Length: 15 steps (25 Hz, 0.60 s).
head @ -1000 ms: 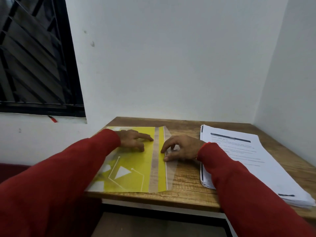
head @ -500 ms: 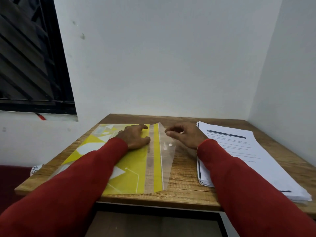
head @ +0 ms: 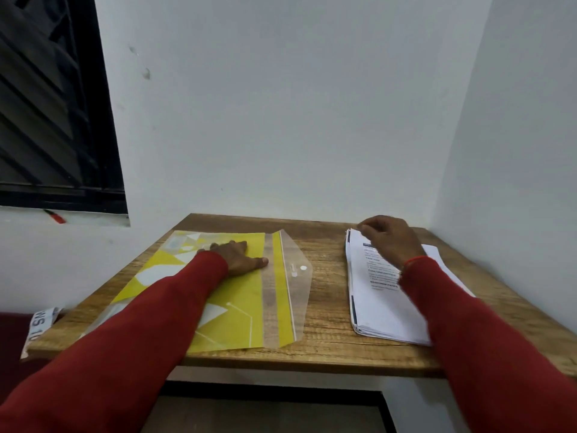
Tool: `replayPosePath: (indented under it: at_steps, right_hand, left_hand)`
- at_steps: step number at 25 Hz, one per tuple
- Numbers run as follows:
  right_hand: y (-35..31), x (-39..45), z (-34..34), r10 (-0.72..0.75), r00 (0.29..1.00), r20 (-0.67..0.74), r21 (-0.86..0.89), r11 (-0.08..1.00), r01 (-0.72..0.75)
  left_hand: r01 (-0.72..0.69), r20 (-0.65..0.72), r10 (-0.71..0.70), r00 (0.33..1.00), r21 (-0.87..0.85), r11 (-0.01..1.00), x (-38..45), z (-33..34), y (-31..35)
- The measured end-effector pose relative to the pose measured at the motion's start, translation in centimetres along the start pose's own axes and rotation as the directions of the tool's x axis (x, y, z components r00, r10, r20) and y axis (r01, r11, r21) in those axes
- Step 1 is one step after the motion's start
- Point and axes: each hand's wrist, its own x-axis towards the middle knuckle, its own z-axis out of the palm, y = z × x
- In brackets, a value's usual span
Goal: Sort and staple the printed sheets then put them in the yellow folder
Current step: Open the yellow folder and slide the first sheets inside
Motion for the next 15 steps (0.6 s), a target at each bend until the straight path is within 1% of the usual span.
replayPosePath:
  at_steps: [1,2,4,5,6,7,8,9,11,12,15]
  right_hand:
    - [0.7,-0.2,-1.9,0.049,0.999,-0.009,-0.125,0.991,-0.05]
    - [2.0,-0.3,-3.8,0.118,0.993,-0.022,-0.257,0.959,-0.119]
    - [4.1,-1.0,-7.3,0.294,0.954,-0.058,-0.463,0.839,-0.287]
    - [4.8,-1.6,-8.7,0.387,0.919,-0.075,-0.54,0.759,-0.364]
    - [5.7,-2.1,-9.7,0.463,0.883,-0.076,-0.603,0.684,-0.41]
    - [6.1,-2.6,-10.3,0.511,0.858,-0.048,-0.652,0.635,-0.414]
    - [6.1,-3.0,-10.6,0.537,0.844,-0.006,-0.688,0.61,-0.393]
    - [6.1,-3.2,-10.7,0.548,0.836,0.037,-0.697,0.613,-0.371]
    - [5.3,-3.1,-10.7,0.543,0.833,0.107,-0.662,0.664,-0.348]
    - [4.8,-3.0,-10.7,0.546,0.828,0.125,-0.633,0.686,-0.357]
    - [5.2,-1.8,-10.7,0.588,0.799,0.128,-0.606,0.684,-0.407]
  left_hand:
    - [-0.016,-0.025,0.015,1.0,-0.058,0.998,0.0,0.0,0.0]
    - [-0.048,-0.077,0.038,0.996,-0.13,0.99,0.1,0.0,-0.1]
    - [-0.152,-0.208,0.104,0.972,-0.229,0.961,0.0,-0.2,-0.5]
    - [-0.21,-0.261,0.147,0.954,-0.232,0.95,0.1,-0.3,-0.8]
    - [-0.265,-0.292,0.198,0.936,-0.212,0.941,0.2,-0.5,-1.0]
    - [-0.3,-0.297,0.236,0.925,-0.192,0.935,0.3,-0.6,-1.1]
    - [-0.323,-0.29,0.264,0.92,-0.177,0.93,0.4,-0.7,-1.2]
    - [-0.336,-0.272,0.29,0.918,-0.14,0.931,0.4,-0.8,-1.0]
    - [-0.316,-0.227,0.303,0.926,-0.022,0.949,0.2,-0.7,-0.5]
    - [-0.292,-0.219,0.29,0.932,0.022,0.956,0.1,-0.6,-0.3]
    - [-0.237,-0.227,0.244,0.943,0.058,0.97,-0.6,-0.5,0.1]
